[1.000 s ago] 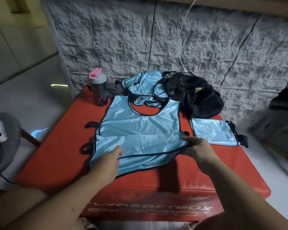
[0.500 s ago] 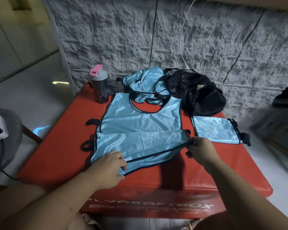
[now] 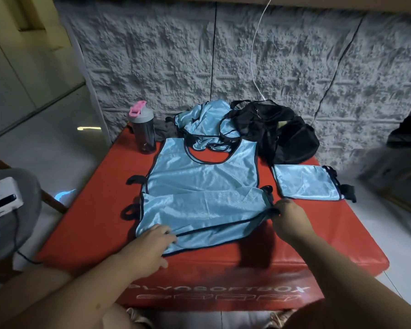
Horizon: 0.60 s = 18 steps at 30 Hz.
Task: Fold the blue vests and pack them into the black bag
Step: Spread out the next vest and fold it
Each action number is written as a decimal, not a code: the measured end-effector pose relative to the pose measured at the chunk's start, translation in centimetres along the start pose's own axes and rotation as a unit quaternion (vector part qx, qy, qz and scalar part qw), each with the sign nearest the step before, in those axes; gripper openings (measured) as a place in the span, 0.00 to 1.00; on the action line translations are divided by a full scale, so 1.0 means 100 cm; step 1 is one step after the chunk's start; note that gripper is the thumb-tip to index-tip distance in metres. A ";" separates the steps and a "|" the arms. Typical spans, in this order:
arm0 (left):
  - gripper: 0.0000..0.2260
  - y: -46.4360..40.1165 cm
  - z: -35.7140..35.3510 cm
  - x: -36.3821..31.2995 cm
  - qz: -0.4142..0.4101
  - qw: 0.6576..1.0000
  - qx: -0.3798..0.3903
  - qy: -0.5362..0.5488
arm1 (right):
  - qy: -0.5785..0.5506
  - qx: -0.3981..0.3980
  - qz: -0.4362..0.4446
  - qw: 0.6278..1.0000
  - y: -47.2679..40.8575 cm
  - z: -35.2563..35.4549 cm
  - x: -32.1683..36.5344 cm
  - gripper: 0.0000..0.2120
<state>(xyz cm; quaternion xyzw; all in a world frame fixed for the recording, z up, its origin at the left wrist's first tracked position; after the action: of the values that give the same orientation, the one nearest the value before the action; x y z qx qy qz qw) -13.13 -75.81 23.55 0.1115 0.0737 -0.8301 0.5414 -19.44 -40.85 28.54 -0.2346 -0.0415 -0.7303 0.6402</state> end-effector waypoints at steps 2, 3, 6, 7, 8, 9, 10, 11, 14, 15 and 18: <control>0.25 0.000 0.003 0.003 -0.002 1.000 -0.009 -0.001 | 0.013 -0.007 -0.001 1.000 0.001 0.001 -0.003 0.06; 0.22 0.002 0.007 0.004 -0.006 1.000 -0.015 -0.005 | 0.013 -0.013 -0.005 1.000 0.002 0.002 -0.004 0.06; 0.11 0.005 0.014 0.008 0.010 0.999 -0.033 0.005 | 0.003 -0.028 -0.021 0.999 0.002 0.005 -0.006 0.04; 0.08 0.006 0.016 0.011 0.020 0.999 -0.040 0.007 | -0.004 -0.032 -0.028 0.999 0.002 0.005 -0.006 0.04; 0.06 0.007 0.018 0.014 0.030 0.999 -0.045 0.003 | -0.011 -0.036 -0.033 0.999 0.001 0.006 -0.006 0.03; 0.07 0.008 0.019 0.018 0.044 0.998 -0.047 -0.001 | -0.018 -0.041 -0.037 0.998 0.000 0.007 -0.006 0.03; 0.09 0.008 0.020 0.021 0.053 0.997 -0.047 -0.005 | -0.022 -0.047 -0.036 0.998 0.000 0.008 -0.004 0.04; 0.11 0.008 0.020 0.023 0.059 0.997 -0.050 -0.010 | -0.024 -0.053 -0.034 0.998 0.000 0.009 -0.003 0.04; 0.14 0.007 0.022 0.025 0.072 0.995 -0.066 -0.015 | -0.023 -0.081 0.000 0.996 0.001 0.014 0.005 0.03; 0.14 0.007 0.025 0.025 0.077 0.994 -0.079 -0.012 | -0.024 -0.097 0.016 0.995 0.002 0.017 0.008 0.03; 0.13 0.008 0.040 0.020 0.086 0.987 -0.132 -0.005 | -0.029 -0.146 0.062 0.987 0.005 0.031 0.019 0.07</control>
<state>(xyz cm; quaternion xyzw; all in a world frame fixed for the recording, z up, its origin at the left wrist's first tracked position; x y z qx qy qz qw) -13.55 -78.90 26.84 0.0405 0.1700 -0.7638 0.6214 -18.17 -41.60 31.93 -0.3487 0.0616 -0.6802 0.6418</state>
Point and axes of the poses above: each hand's wrist, its own y-axis away from the middle knuckle, its own z-axis out of the back of the hand, x = y × z, the point moved 9 cm from there along -y, towards the middle knuckle, and after that the axes turned 12 degrees about -x, right-handed, at the moved point
